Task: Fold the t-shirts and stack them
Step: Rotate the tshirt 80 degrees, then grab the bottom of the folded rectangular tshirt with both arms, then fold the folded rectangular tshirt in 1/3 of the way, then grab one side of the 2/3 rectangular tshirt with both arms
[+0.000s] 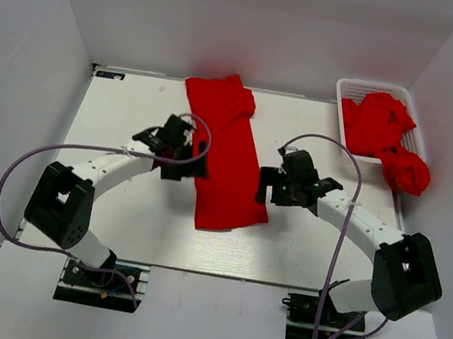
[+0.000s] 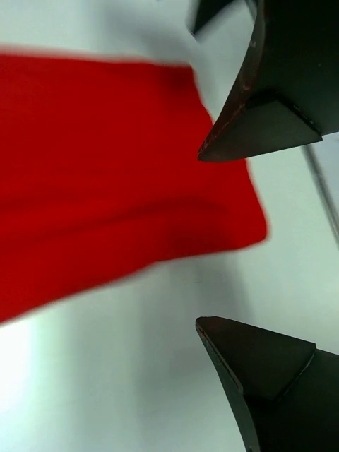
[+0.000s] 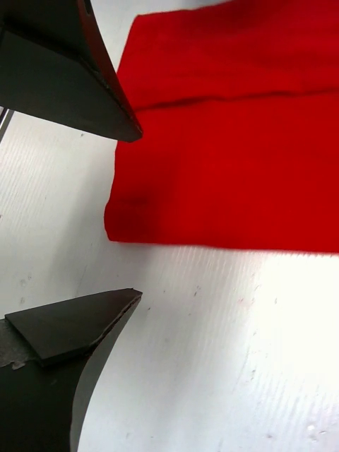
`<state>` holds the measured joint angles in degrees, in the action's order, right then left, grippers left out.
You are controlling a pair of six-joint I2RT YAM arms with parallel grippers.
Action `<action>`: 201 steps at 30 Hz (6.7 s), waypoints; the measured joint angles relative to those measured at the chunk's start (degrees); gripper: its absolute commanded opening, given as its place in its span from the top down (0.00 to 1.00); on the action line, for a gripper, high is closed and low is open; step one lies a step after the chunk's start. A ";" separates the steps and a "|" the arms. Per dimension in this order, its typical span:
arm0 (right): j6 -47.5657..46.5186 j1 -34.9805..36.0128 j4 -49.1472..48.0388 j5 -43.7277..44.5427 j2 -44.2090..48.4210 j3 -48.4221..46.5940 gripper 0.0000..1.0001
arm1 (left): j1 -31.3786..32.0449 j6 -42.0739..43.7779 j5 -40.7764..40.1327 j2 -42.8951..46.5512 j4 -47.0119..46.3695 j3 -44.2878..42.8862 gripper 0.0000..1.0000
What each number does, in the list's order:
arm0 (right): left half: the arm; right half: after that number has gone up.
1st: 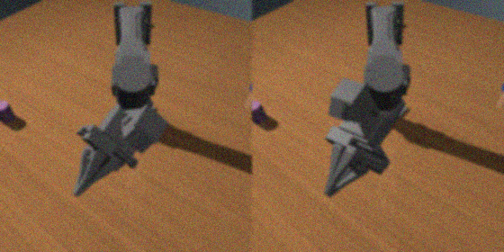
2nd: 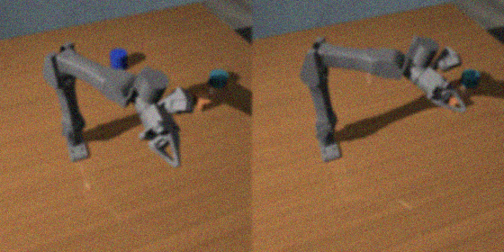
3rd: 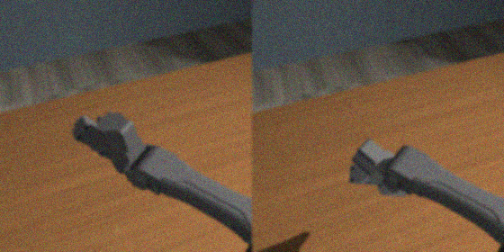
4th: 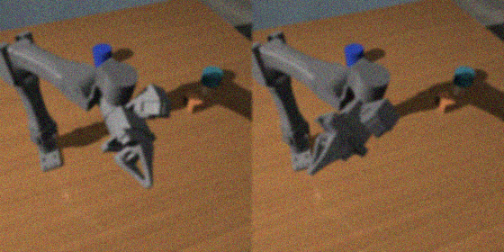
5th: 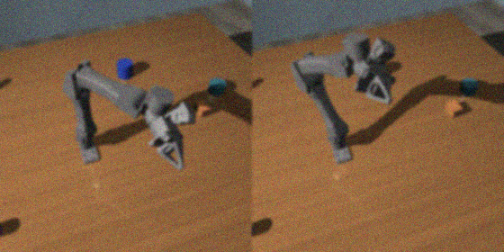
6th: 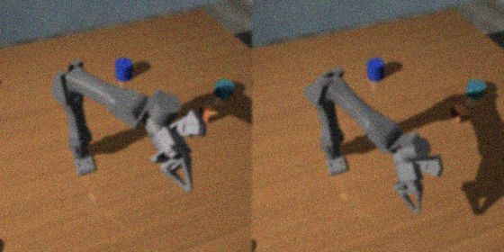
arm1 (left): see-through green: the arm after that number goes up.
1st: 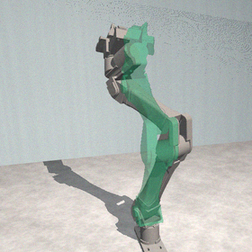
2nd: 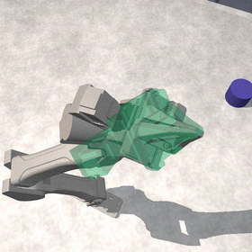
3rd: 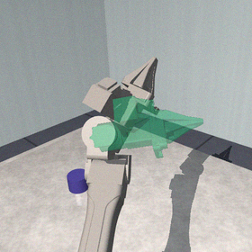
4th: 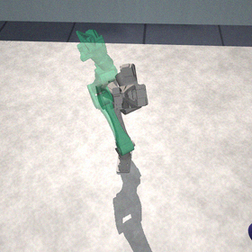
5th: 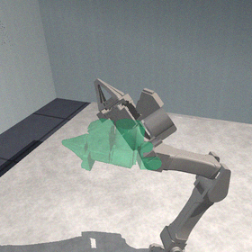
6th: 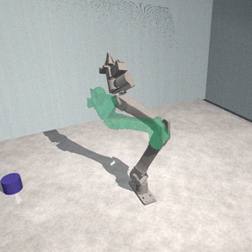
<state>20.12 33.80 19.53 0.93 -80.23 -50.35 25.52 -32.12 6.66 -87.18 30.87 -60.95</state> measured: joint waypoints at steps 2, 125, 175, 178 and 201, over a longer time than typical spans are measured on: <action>0.70 -1.01 0.26 -0.02 -0.24 0.59 0.09 | 3.02 -1.40 0.17 0.92 2.16 3.93 0.00; -5.38 -12.07 11.58 -13.16 -45.31 -58.58 1.00 | -6.01 11.54 -13.86 -22.18 -8.83 -23.41 1.00; -9.84 -13.53 -2.89 -21.73 -32.24 -27.71 0.10 | -4.63 10.84 4.17 -15.52 -8.87 -3.41 0.03; -8.74 -13.53 -4.33 -22.25 -32.33 -27.71 0.10 | -3.10 10.56 4.42 -15.58 -10.10 -3.41 0.07; -5.92 -13.55 -9.42 -26.60 -37.94 -27.87 0.45 | -2.58 10.14 1.49 -19.45 -18.58 -2.14 0.66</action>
<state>14.20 20.25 10.11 -25.67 -118.17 -78.22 22.94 -21.98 8.14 -106.63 12.29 -63.09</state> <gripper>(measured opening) 0.587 0.390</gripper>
